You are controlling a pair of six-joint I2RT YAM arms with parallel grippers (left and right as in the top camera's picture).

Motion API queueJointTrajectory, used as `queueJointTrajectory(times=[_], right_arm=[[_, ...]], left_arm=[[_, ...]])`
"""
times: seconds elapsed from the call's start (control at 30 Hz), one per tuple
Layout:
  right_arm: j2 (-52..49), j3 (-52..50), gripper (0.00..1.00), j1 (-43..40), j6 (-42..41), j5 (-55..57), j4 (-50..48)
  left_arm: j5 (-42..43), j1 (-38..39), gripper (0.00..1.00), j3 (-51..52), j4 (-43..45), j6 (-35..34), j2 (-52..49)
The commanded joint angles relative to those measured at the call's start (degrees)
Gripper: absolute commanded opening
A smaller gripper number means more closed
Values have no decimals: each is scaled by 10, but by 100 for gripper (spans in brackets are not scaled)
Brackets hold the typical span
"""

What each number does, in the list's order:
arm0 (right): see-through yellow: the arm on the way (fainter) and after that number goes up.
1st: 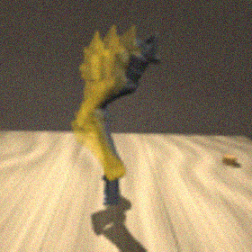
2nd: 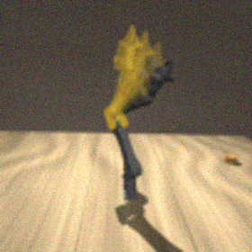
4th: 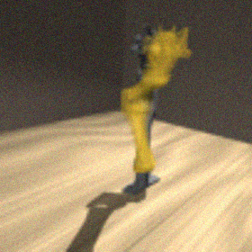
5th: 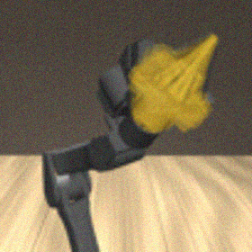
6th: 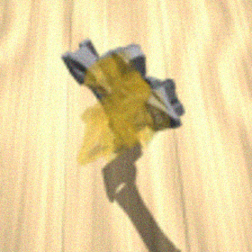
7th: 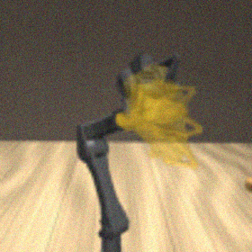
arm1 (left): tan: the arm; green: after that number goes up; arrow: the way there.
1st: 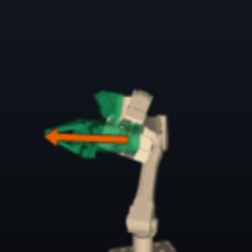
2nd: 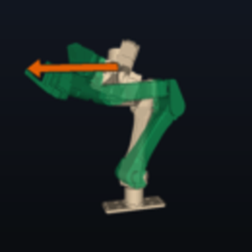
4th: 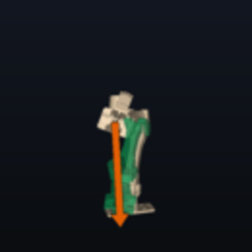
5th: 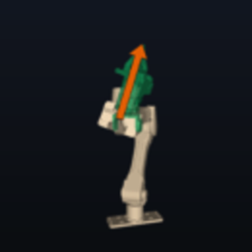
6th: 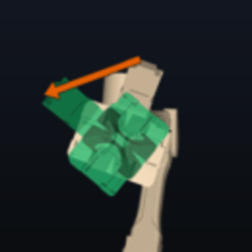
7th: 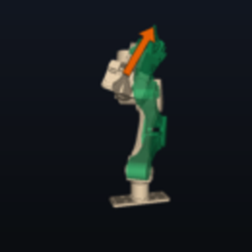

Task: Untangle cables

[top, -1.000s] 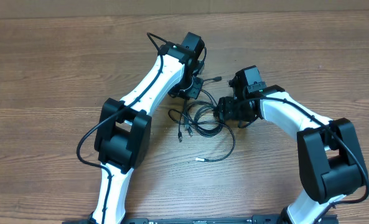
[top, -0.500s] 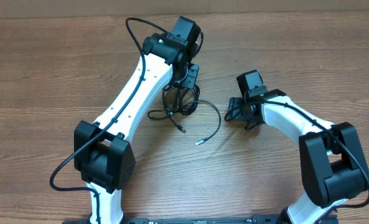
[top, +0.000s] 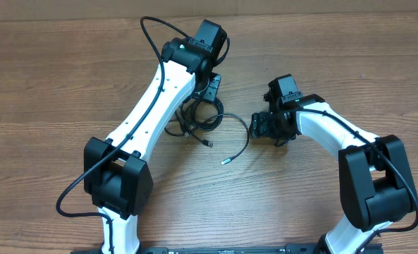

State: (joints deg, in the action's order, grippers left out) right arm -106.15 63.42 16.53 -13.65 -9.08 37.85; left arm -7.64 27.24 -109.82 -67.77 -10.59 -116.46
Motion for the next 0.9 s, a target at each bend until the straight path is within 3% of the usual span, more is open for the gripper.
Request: queueJointTrajectory(times=[0.0,0.23,0.4,0.6,0.87], right_arm=[[-22,-4,79,1,4,-26,4],[-22,-4,79,1,4,-26,6],[-22,-4,79,1,4,-26,7],[-22,-4,80,1,2,-26,6],[-22,-4,83,1,2,-26,6]], left_arm=[[-22,-4,63,-9,-4,-19,5],[-34,-10,63,-9,-36,-87,5],[1,-17,70,-2,-57,-122,5],[62,-17,52,42,-57,-136,5],[62,-17,54,126,-11,-182,5]])
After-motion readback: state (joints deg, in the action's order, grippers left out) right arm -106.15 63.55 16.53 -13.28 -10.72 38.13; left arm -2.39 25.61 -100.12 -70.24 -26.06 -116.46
